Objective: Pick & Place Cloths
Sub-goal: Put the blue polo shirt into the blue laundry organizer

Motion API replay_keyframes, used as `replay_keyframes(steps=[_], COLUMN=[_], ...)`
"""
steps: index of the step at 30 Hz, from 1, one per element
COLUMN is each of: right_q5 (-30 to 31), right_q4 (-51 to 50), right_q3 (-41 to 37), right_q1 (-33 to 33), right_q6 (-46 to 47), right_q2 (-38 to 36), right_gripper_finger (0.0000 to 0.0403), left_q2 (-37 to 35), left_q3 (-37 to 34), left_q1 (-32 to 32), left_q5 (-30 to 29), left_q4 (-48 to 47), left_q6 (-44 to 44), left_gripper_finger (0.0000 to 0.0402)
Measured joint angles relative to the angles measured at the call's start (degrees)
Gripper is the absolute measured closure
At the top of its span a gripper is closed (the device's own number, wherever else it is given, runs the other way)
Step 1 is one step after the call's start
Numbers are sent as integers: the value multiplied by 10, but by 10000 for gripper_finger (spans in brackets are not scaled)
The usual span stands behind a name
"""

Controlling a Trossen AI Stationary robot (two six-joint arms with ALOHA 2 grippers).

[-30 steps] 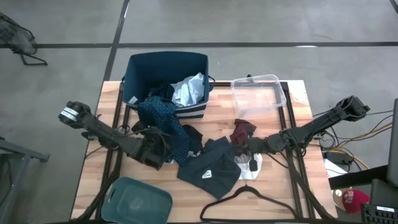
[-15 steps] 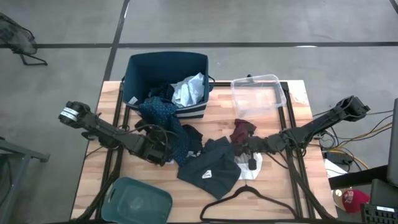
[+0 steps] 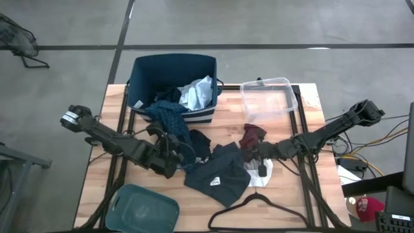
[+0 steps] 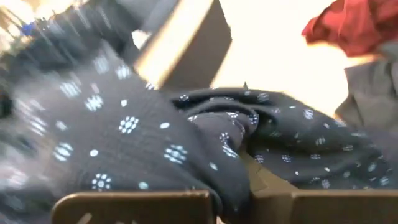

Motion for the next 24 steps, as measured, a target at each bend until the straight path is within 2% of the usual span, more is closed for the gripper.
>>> replay_keyframes(steps=[7, 13, 18, 24], right_q5=[0, 0, 0, -1], right_q4=[1, 9, 9, 9], right_q3=[0, 0, 0, 0], right_q1=[0, 0, 0, 0], right_q6=[0, -2, -2, -2], right_q2=[0, 0, 0, 0], right_gripper_finger=[394, 394, 394, 394], left_q2=[0, 0, 0, 0], left_q3=[115, 206, 260, 290], left_q1=[10, 36, 80, 176], left_q5=[-54, -172, -243, -258], left_q4=[-5, -6, -5, -6], left_q6=[170, 340, 455, 560], left_gripper_finger=[390, 390, 389, 389])
